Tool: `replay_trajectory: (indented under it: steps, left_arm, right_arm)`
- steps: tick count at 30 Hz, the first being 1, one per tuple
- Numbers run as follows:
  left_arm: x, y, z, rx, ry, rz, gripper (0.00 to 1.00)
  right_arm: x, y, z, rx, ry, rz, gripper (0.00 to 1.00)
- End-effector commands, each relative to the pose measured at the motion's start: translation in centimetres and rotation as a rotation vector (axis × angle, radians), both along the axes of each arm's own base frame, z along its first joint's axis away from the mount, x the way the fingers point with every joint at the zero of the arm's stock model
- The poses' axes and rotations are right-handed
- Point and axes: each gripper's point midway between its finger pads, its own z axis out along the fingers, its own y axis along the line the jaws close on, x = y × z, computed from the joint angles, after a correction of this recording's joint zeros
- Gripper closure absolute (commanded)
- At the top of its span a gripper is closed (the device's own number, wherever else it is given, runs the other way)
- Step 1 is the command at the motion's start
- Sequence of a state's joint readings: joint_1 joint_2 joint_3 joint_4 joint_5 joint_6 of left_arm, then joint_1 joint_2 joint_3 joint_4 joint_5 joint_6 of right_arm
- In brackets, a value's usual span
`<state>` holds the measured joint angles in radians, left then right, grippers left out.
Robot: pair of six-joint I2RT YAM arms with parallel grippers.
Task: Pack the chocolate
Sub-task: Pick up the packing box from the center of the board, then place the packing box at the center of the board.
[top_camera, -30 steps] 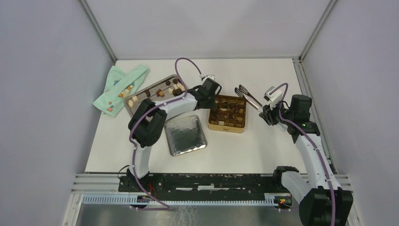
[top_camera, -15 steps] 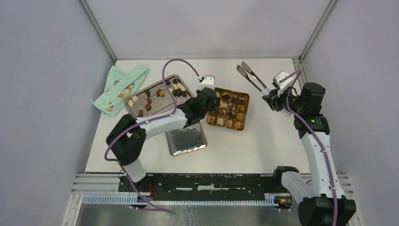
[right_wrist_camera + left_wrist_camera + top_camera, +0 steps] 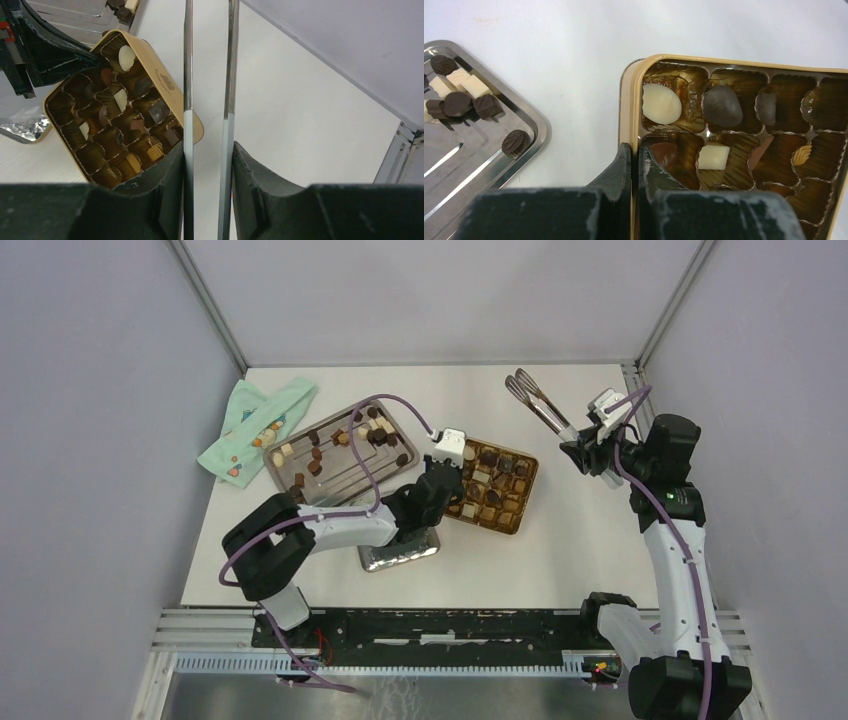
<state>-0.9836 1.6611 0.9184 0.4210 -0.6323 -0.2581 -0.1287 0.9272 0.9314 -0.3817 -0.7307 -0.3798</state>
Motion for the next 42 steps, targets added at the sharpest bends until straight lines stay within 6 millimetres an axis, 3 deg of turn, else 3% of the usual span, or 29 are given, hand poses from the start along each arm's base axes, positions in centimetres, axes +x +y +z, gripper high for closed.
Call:
replay_trajectory:
  steps: [1, 6, 10, 14, 18, 19, 24, 27, 30, 34, 36, 39, 42]
  left_arm:
    - [1.0, -0.2, 8.4, -0.223, -0.199, 0.057, 0.98]
    - [1.1, -0.7, 7.7, -0.231, -0.164, 0.059, 0.98]
    - [3.0, -2.2, 5.7, -0.245, -0.006, 0.066, 0.98]
    - [5.0, -3.0, 1.1, -0.246, 0.218, 0.064, 0.98]
    - [5.9, -2.5, -2.2, -0.247, 0.335, 0.088, 0.98]
    - [5.9, -2.5, -2.4, -0.249, 0.327, 0.09, 0.98]
    - [5.1, -0.7, 1.8, -0.306, 0.098, 0.073, 0.98]
    - [5.3, -0.8, 2.3, -0.26, 0.116, 0.08, 0.98]
    - [5.7, -1.8, 0.6, -0.2, 0.22, 0.084, 0.98]
    - [6.5, -2.5, -3.8, -0.146, 0.387, 0.102, 0.98]
    - [6.9, -2.7, -5.8, -0.15, 0.441, 0.11, 0.93]
    - [7.3, -2.9, -7.0, -0.17, 0.481, 0.093, 0.86]
    - [7.6, -2.8, -6.9, -0.182, 0.488, 0.084, 0.77]
  right_arm:
    - [0.1, 0.4, 2.4, 0.017, -0.066, 0.031, 0.61]
    - [0.1, 0.4, 2.1, 0.017, -0.061, 0.034, 0.61]
    - [0.2, 0.3, 1.7, 0.021, -0.047, 0.034, 0.6]
    - [0.3, 0.0, 1.6, 0.022, -0.042, 0.024, 0.6]
    - [0.3, -0.1, 1.2, 0.026, -0.03, 0.025, 0.6]
    - [0.2, -0.1, 1.2, 0.027, -0.029, 0.025, 0.6]
    - [0.3, -0.2, 0.9, 0.03, -0.024, 0.021, 0.6]
    - [0.3, -0.1, 0.6, 0.04, -0.014, 0.03, 0.6]
    - [0.3, 0.1, 0.6, 0.042, -0.012, 0.036, 0.6]
    - [0.1, 0.1, 0.4, 0.036, -0.009, 0.042, 0.6]
    - [-0.1, 0.1, 0.3, 0.029, -0.007, 0.044, 0.6]
    - [-0.2, 0.1, 0.1, 0.021, -0.001, 0.048, 0.6]
    - [-0.3, 0.1, -0.1, 0.017, 0.006, 0.051, 0.6]
